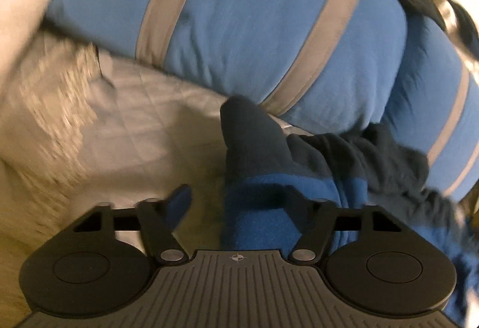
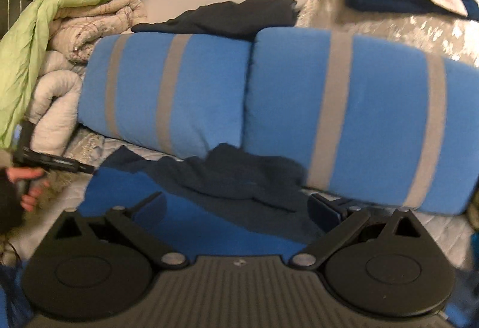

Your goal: Fold clothes

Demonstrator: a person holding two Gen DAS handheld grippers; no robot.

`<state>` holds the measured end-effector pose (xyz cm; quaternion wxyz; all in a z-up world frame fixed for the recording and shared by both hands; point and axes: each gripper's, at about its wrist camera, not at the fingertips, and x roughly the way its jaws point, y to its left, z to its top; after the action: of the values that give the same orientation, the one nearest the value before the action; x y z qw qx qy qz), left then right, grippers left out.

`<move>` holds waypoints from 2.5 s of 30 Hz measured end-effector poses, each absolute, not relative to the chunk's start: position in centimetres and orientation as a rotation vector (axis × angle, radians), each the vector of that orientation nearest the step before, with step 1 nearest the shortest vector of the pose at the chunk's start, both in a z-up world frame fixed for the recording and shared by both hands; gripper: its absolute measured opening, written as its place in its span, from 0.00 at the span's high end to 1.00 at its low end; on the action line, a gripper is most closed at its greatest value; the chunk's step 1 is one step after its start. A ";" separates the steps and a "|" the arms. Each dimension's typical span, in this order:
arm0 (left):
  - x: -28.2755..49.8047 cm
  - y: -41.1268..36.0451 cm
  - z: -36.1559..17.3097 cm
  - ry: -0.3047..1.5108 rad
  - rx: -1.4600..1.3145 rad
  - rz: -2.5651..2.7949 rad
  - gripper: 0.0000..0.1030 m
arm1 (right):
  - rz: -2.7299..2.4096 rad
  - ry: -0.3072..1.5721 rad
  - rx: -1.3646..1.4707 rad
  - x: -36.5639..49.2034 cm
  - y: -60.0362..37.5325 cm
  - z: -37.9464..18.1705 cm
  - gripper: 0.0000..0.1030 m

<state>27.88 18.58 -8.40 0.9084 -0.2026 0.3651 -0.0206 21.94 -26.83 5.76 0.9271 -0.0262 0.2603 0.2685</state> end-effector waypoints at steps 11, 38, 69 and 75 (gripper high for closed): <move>24.6 14.0 -1.5 0.664 -0.418 -0.148 0.92 | 0.505 0.737 0.064 23.6 -21.9 -5.3 0.00; 22.3 8.2 1.8 0.734 -0.334 -0.332 0.34 | 0.279 0.861 -0.032 25.2 -23.9 -8.9 0.00; 27.0 16.1 -6.9 0.800 -0.434 0.132 0.89 | 0.311 0.876 -0.073 25.3 -22.8 -9.3 0.00; 24.0 13.5 -1.4 0.675 -0.059 0.199 0.89 | 0.307 0.882 -0.080 25.3 -22.8 -9.5 0.00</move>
<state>23.96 13.49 -1.42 0.9383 -0.0291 0.3305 0.0973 25.28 -22.79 -9.46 0.8921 -0.0385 0.4252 0.1478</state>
